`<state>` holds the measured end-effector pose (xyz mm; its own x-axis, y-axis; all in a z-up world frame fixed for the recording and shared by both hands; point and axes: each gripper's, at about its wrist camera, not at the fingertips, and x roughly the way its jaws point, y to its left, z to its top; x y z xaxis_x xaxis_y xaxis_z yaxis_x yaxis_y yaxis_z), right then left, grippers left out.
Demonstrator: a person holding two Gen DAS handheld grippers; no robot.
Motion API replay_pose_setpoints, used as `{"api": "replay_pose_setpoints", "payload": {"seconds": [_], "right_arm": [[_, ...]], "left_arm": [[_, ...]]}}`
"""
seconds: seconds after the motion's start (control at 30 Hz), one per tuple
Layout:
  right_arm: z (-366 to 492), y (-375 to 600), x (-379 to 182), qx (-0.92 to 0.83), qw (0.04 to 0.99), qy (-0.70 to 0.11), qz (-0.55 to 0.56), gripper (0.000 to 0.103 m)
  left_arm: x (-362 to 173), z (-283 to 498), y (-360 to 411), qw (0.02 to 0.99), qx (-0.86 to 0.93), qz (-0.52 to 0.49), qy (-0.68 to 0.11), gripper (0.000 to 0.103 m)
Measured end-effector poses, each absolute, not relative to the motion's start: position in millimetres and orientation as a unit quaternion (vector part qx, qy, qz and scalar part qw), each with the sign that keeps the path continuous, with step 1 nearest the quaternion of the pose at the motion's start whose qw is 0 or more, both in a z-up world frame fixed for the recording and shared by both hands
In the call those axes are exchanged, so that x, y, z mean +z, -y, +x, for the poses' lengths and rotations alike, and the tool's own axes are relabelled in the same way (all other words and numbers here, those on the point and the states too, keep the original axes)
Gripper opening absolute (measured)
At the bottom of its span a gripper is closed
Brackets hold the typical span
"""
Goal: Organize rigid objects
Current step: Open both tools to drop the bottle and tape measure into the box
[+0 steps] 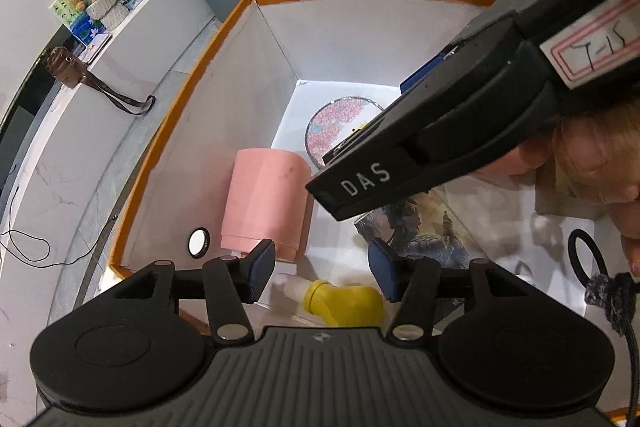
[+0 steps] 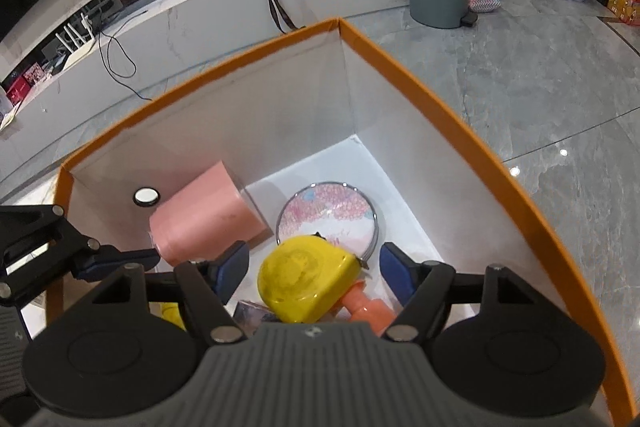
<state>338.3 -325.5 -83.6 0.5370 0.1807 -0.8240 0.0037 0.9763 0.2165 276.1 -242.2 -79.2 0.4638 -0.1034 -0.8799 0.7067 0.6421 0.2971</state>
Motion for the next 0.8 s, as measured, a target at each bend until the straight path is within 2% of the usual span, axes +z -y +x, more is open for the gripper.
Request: {"api": "replay_pose_setpoints", "payload": {"seconds": [0.53, 0.8], "right_arm": [[327, 320, -54, 0.062, 0.890, -0.441, 0.094, 0.072], [317, 305, -33, 0.084, 0.903, -0.412, 0.085, 0.073]], "left_arm": [[-21, 271, 206, 0.843, -0.242, 0.271, -0.396, 0.064], [-2, 266, 151, 0.886, -0.189, 0.185, -0.380, 0.069]]}}
